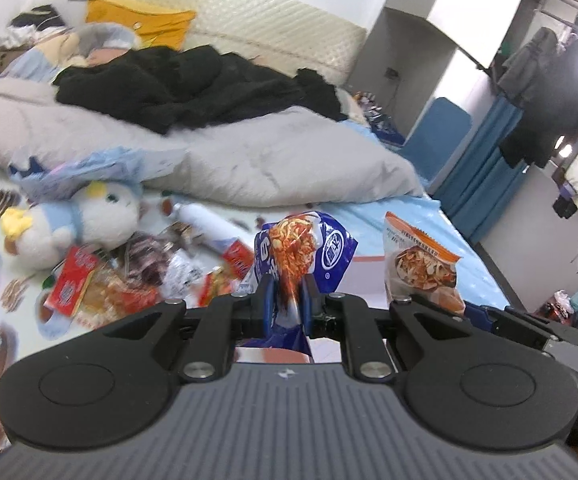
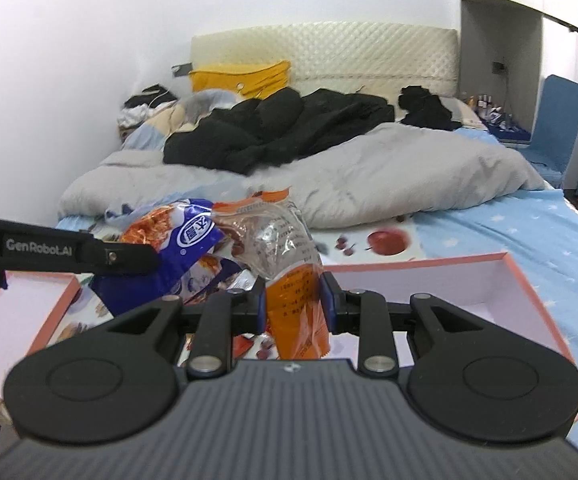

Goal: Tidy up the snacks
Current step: 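Drop both held snack bags into the box beside the pile, opening both tools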

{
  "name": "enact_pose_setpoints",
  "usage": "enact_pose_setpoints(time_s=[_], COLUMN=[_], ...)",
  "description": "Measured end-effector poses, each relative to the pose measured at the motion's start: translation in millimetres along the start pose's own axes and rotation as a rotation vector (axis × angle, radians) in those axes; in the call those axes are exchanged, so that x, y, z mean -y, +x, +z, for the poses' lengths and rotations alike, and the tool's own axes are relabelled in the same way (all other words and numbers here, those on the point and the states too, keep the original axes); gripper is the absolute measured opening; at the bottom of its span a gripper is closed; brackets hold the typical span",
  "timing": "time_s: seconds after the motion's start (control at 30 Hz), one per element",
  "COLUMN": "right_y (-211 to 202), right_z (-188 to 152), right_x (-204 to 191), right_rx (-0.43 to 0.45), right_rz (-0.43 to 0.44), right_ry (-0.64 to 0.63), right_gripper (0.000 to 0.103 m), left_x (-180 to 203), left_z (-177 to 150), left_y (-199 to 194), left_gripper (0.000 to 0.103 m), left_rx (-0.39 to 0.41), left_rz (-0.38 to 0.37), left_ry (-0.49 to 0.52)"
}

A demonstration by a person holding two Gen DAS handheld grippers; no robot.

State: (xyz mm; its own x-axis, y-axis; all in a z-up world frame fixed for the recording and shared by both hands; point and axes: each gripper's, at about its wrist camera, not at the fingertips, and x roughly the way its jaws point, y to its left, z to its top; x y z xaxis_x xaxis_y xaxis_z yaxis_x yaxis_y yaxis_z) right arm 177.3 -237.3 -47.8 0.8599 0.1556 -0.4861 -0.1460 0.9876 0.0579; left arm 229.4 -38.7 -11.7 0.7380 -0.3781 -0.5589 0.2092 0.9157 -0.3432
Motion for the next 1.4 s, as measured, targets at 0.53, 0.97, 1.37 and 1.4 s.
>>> enact_pose_setpoints(time_s=[0.53, 0.97, 1.37, 1.4], right_y=[4, 48, 84, 85], right_z=[-9, -62, -108, -109], right_x=[78, 138, 145, 145], right_rx=[-0.044, -0.197, -0.337, -0.341], right_rz=[-0.096, -0.161, -0.139, -0.145], right_ry=[0.071, 0.134, 0.19, 0.186], right_gripper=[0.03, 0.03, 0.031, 0.034], left_x=[90, 120, 110, 109], left_z=[6, -33, -72, -72], left_y=[68, 171, 219, 218], left_gripper=[0.017, 0.017, 0.034, 0.038], left_rx=[-0.077, -0.278, -0.414, -0.411], left_rz=[-0.09, -0.059, -0.002, -0.001], left_ry=[0.075, 0.142, 0.129, 0.128])
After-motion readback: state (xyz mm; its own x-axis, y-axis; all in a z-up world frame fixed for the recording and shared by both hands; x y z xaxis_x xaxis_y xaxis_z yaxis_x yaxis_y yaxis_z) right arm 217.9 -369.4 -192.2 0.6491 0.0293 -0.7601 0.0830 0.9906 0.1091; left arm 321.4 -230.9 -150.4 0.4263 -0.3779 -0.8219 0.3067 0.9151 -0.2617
